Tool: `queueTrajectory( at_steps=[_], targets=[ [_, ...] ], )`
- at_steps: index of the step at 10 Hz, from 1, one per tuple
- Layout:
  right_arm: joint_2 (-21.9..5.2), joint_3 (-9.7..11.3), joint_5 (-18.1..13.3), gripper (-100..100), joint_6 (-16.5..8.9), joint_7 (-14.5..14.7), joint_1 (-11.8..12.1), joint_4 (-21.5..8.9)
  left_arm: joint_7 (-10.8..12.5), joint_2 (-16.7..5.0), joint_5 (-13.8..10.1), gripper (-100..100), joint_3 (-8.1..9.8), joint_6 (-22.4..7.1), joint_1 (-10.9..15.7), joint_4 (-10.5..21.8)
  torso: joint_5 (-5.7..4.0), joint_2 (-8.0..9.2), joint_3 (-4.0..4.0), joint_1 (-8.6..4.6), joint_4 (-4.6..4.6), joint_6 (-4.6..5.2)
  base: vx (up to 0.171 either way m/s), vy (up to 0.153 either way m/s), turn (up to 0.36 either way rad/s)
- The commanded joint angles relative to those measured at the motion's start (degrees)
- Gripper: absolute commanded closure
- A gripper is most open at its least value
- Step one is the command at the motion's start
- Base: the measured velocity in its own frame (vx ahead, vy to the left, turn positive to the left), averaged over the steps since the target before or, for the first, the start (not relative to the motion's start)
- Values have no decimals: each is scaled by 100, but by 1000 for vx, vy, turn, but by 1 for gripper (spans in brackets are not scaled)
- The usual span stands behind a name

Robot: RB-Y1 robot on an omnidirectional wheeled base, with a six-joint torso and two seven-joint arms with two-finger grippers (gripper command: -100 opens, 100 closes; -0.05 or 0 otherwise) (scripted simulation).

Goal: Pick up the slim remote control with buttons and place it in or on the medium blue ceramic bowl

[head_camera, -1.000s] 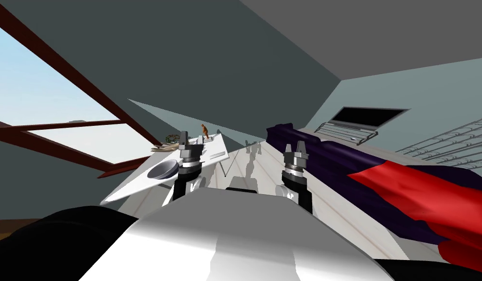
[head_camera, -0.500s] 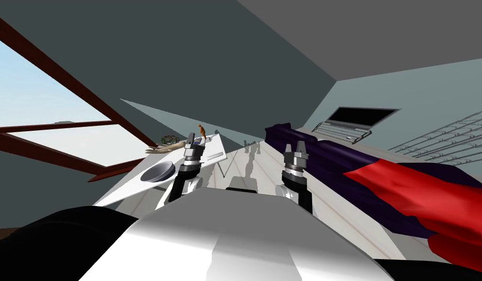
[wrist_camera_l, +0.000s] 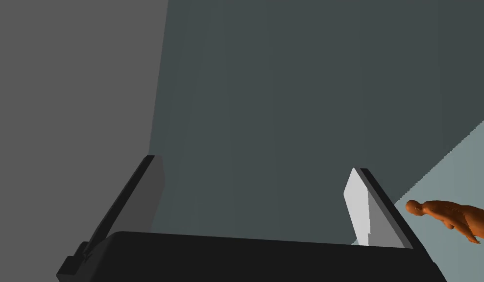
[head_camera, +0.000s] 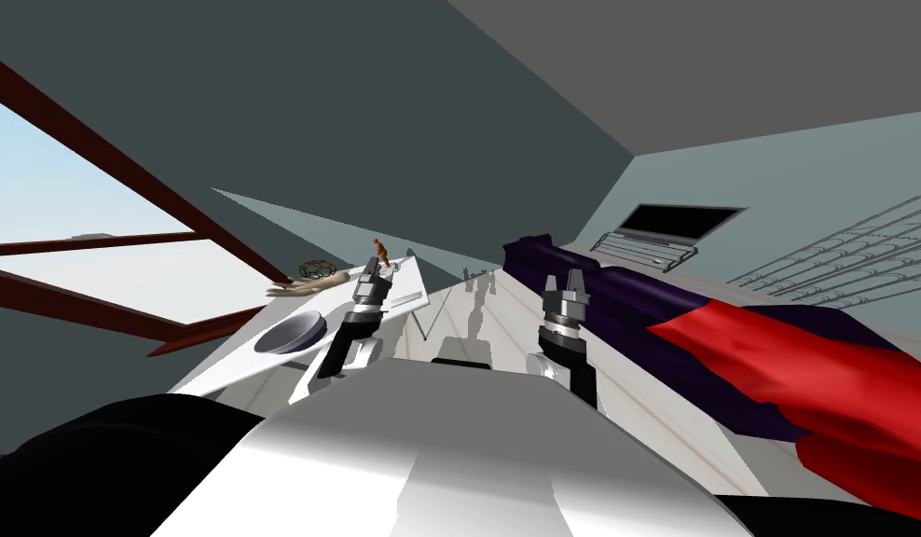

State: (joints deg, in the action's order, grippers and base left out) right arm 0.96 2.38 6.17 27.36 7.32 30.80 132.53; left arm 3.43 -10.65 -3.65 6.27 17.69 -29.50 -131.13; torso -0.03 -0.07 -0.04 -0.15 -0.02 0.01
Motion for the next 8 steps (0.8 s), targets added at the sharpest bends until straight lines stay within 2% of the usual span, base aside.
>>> queueTrajectory(
  at_steps=[1,2,3,4,5,6,7,8],
  targets=[
    [0,0,0,0,0,0,0,0,12,-72,-48,-100,74,-280,20,65,0,0,0,0,0,0,15,-40,-31],
    [0,0,0,0,0,0,0,0,8,-171,-122,-100,181,-471,49,155,0,1,1,1,0,-1,24,-38,-46],
    [0,0,0,0,0,0,0,0,8,-171,-122,-100,181,-638,49,155,0,-2,-1,1,0,0,21,-34,-31],
    [0,0,0,0,0,0,0,0,8,-171,-122,-100,181,-640,49,155,1,-2,-1,3,-1,-1,9,-17,-4],
    [0,0,0,0,0,0,0,0,5,-263,-200,-100,291,-856,80,249,1,2,1,8,0,-1,16,-35,-64],
    [0,0,0,0,0,0,0,0,5,-263,-200,-100,291,-1013,80,249,1,1,1,3,0,0,22,-34,-38],
    [0,0,0,0,0,0,0,0,1,-349,-281,-100,405,-1170,113,345,0,-1,0,3,0,-1,31,-44,-66],
    [0,0,0,0,0,0,0,0,1,-349,-281,-100,405,-1300,113,345,0,-4,-3,1,-1,0,28,-45,-27]
  ],
)
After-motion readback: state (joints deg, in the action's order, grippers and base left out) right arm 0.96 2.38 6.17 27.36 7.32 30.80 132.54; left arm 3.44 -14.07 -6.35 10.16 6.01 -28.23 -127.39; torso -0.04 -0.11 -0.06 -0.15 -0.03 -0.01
